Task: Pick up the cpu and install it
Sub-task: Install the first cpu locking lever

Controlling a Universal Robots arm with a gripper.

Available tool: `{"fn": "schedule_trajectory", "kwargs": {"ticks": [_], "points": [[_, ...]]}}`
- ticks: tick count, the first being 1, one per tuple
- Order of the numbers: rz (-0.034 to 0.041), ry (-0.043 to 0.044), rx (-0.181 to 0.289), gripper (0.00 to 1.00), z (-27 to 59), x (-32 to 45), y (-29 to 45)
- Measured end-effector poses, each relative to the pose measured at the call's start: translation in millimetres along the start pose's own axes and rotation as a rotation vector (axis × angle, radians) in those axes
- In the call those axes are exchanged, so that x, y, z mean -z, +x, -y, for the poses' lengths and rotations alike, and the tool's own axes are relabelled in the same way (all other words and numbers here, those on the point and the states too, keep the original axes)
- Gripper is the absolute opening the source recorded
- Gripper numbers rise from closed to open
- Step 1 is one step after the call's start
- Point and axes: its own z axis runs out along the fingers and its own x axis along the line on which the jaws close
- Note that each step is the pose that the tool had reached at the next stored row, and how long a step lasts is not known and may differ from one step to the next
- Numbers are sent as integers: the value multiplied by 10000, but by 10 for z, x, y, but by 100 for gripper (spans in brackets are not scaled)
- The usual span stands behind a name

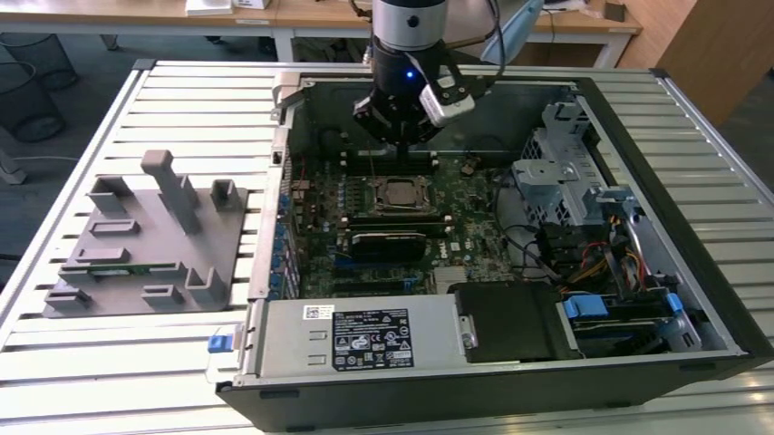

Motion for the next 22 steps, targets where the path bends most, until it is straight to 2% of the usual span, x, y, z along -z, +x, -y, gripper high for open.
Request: {"fn": "schedule_trajectory", "kwargs": {"ticks": [3,6,7,9,11,14,16,22], "points": [[13,-21,522,11,-1,-1,0],[14,-41,633,11,0,5,0],[1,-169,630,11,1,31,-1],[-32,-219,628,11,1,54,-2],[-56,-328,624,11,1,67,-2],[-88,-617,611,11,1,70,1],[-90,-645,611,11,3,71,40],[-90,-645,610,11,14,79,284]]}}
